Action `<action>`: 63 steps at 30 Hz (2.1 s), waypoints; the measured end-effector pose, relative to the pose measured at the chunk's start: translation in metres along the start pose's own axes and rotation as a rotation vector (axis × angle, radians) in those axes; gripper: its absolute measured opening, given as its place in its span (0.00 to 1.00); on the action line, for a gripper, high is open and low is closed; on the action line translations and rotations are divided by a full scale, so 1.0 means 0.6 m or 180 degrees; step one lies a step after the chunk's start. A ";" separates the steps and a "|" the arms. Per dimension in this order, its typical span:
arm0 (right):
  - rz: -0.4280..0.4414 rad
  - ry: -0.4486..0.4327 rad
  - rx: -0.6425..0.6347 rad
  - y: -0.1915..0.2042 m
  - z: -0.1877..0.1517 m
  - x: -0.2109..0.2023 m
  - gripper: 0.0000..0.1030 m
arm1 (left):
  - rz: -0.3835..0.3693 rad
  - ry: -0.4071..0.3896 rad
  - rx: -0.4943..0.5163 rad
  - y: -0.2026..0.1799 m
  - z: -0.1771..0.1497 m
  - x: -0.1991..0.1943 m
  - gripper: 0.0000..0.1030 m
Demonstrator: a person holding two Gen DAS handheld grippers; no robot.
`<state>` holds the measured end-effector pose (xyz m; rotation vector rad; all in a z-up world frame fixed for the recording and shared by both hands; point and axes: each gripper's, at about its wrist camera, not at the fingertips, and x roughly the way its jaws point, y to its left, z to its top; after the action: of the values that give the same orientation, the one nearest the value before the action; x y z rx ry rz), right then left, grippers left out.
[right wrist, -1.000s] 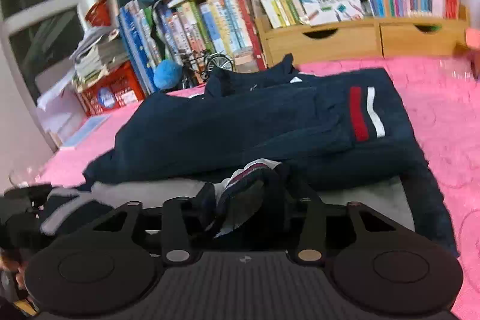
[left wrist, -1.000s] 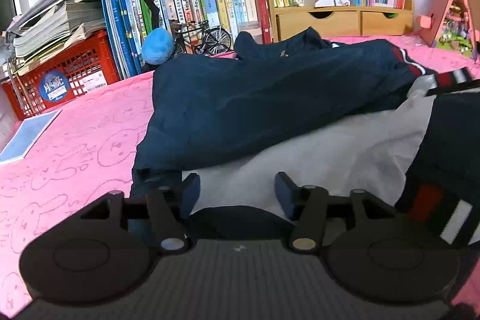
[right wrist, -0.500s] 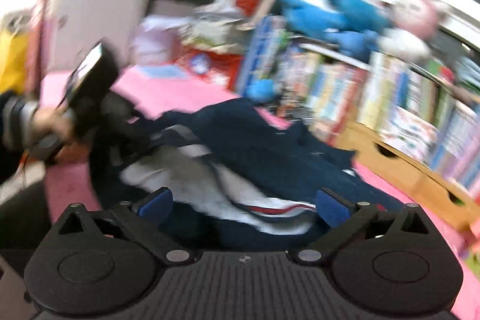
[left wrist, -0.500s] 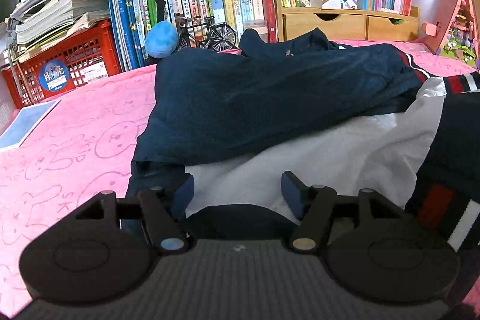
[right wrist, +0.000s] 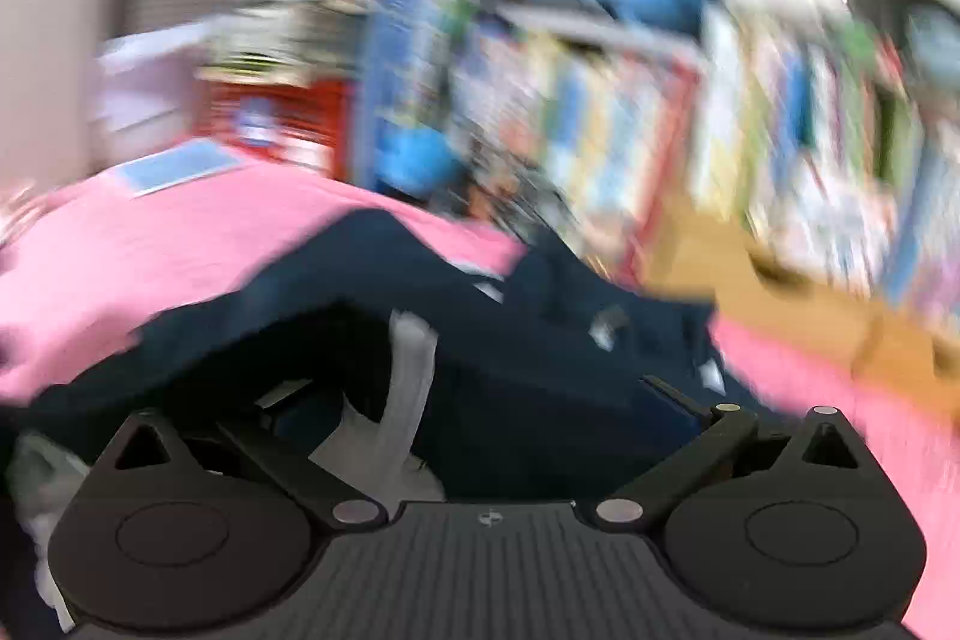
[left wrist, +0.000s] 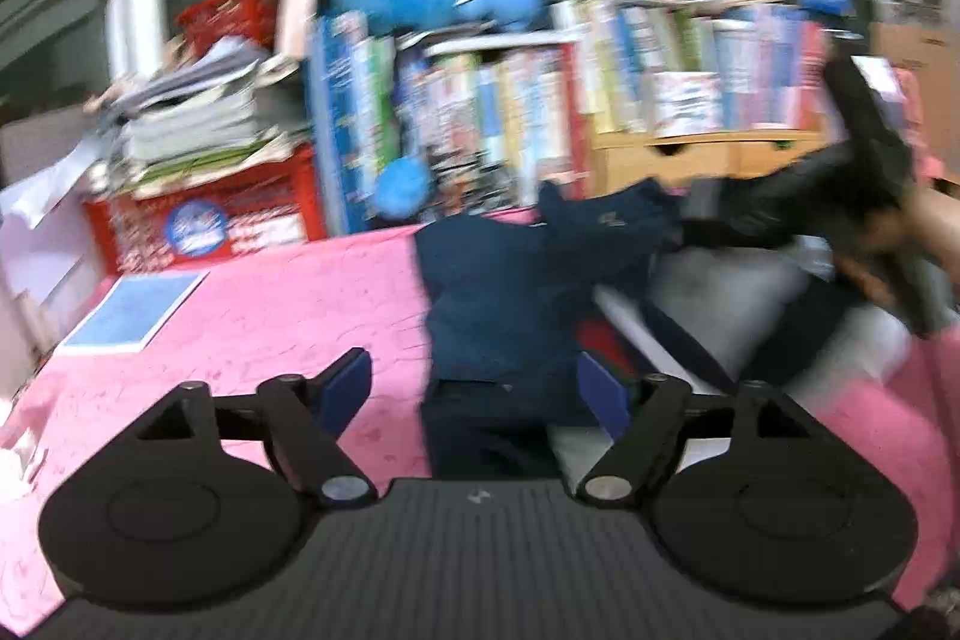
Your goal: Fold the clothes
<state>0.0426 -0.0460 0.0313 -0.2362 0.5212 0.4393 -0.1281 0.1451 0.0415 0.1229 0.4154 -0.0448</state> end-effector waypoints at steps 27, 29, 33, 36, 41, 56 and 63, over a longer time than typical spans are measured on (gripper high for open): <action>0.0038 0.0331 -0.1137 -0.104 -0.109 -0.049 0.54 | 0.0285 0.0279 -0.0412 0.038 0.009 0.115 0.87; -0.0198 0.0275 -0.0926 -0.107 -0.094 -0.023 0.53 | 0.0224 0.0281 -0.0370 0.038 0.005 0.111 0.91; -0.0541 0.0018 0.0102 -0.165 -0.076 -0.018 0.60 | 0.0214 0.0322 -0.0507 0.053 0.007 0.125 0.91; -0.0390 0.0055 0.0612 -0.216 -0.089 -0.037 0.66 | 0.0040 0.0389 -0.0741 0.064 0.007 0.145 0.91; -0.0062 0.0303 0.0120 -0.228 -0.135 -0.079 0.92 | -0.0321 0.0586 -0.0830 0.061 -0.009 0.147 0.91; -0.0271 0.0685 0.0363 -0.234 -0.251 -0.230 0.10 | 0.0308 0.0942 -0.0170 0.051 -0.064 0.107 0.95; -0.0462 0.0711 0.0656 -0.287 -0.275 -0.283 0.16 | -0.0001 0.0651 -0.0433 0.090 -0.030 0.079 0.92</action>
<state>-0.0805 -0.3099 0.0003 -0.1237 0.7580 0.2162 -0.0882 0.2002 0.0121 -0.0071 0.6212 -0.0042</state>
